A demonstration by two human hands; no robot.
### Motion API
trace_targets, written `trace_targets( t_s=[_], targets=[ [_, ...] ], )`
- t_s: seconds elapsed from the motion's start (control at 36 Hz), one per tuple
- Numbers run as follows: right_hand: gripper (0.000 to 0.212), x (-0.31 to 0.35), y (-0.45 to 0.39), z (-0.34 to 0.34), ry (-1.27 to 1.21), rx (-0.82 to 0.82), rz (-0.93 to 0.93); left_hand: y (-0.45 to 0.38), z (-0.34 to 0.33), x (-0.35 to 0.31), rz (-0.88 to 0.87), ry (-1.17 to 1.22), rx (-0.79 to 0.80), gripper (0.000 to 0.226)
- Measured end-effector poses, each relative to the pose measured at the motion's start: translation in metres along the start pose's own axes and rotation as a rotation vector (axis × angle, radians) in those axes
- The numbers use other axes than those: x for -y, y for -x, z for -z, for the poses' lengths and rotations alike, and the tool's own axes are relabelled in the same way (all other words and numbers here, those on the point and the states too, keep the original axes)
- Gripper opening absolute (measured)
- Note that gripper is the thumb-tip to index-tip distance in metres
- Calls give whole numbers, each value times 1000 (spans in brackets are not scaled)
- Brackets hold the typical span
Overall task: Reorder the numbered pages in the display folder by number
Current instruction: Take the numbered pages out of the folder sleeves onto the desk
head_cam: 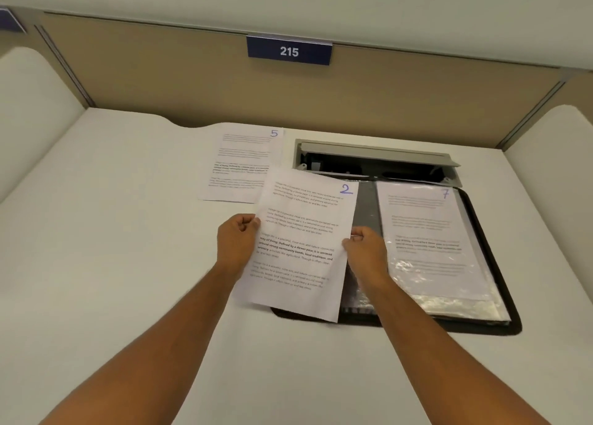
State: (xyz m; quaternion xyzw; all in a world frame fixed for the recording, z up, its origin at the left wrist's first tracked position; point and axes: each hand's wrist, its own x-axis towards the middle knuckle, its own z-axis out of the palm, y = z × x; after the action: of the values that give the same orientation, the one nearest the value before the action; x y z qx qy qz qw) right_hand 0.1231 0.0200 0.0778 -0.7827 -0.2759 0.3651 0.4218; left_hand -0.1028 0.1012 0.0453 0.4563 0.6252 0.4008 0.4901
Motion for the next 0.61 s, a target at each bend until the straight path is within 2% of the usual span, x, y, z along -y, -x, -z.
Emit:
trace_targets(
  t_s=[0.14, 0.33, 0.42, 0.61],
  targets=[
    [21, 27, -23, -36, 13, 68, 17, -36, 17, -5, -23, -37, -83, 12],
    [14, 59, -57, -84, 73, 84, 41, -87, 44, -10, -50, -107, -177, 16],
    [15, 66, -74, -106, 85, 88, 28, -111, 54, -12, -40, -123, -210, 3],
    [12, 76, -112, -149, 196, 75, 70, -157, 68, -11, -49, -198, -243, 8]
  ],
)
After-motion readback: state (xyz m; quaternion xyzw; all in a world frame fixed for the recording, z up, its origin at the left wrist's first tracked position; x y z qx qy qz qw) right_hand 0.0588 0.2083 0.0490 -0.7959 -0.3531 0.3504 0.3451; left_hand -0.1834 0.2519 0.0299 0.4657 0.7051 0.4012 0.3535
